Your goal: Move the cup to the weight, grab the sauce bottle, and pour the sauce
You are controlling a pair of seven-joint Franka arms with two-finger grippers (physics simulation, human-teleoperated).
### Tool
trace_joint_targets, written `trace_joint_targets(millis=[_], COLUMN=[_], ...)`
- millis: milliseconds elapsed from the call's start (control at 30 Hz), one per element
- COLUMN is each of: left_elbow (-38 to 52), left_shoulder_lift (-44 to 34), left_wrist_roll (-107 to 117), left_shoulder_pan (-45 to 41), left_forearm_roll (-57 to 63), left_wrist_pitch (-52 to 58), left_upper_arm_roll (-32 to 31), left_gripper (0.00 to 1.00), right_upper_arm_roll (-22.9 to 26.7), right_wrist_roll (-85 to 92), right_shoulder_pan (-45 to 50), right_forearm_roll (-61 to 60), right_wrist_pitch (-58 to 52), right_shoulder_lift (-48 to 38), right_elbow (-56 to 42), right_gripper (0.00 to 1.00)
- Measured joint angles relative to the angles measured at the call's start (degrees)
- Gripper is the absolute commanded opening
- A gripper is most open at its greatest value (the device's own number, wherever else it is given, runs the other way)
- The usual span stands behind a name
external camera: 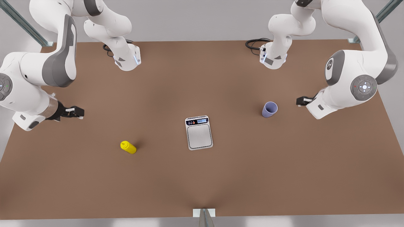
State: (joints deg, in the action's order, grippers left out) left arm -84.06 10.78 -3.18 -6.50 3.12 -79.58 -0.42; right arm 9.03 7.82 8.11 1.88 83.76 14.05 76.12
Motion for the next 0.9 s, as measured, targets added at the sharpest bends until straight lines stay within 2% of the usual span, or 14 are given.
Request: trace_joint_targets(millis=[133, 300, 333, 433, 500, 667, 900], left_elbow=[-0.23, -1.52, -4.67, -23.72, -31.01, -38.39, -41.88], left_shoulder_lift=[0.33, 1.51, 0.47, -2.74, -2.97, -2.44, 0.33], left_wrist_roll=[-0.17, -0.4, -0.44, -0.58, -0.83, -1.4, -1.99], left_shoulder_pan=[0.02, 0.89, 1.13, 1.24, 1.28, 0.57, -0.41], left_forearm_roll=[-0.13, -0.24, -0.26, -0.36, -0.39, -1.81, -2.39], left_wrist_pitch=[-1.83, -1.35, -1.77, -8.19, -13.41, -23.38, -31.4], left_upper_arm_roll=[0.1, 0.07, 0.07, 0.12, 0.26, 0.25, 0.24], left_gripper=[1.0, 1.0, 1.0, 1.0, 1.0, 1.0, 1.0], right_upper_arm_roll=[-0.11, -0.09, -0.07, -0.06, -0.1, -0.16, -0.16], right_wrist_roll=[1.38, 9.82, 12.21, 20.63, 27.5, 47.79, 76.58], right_shoulder_pan=[-0.53, -6.79, -8.94, -12.46, -14.35, -14.78, -14.74], right_forearm_roll=[-1.43, -16.1, -19.58, -29.06, -34.59, -45.24, -58.62], right_wrist_pitch=[2.42, 4.18, 3.91, 2.32, 0.88, 2.99, 10.21], right_shoulder_lift=[-0.03, 11.83, 14.17, 18.47, 22.27, 25.95, 29.46], right_elbow=[3.63, 8.49, 8.77, 9.48, 9.82, 9.12, 9.53], right_gripper=[1.0, 1.0, 1.0, 1.0, 1.0, 1.0, 1.0])
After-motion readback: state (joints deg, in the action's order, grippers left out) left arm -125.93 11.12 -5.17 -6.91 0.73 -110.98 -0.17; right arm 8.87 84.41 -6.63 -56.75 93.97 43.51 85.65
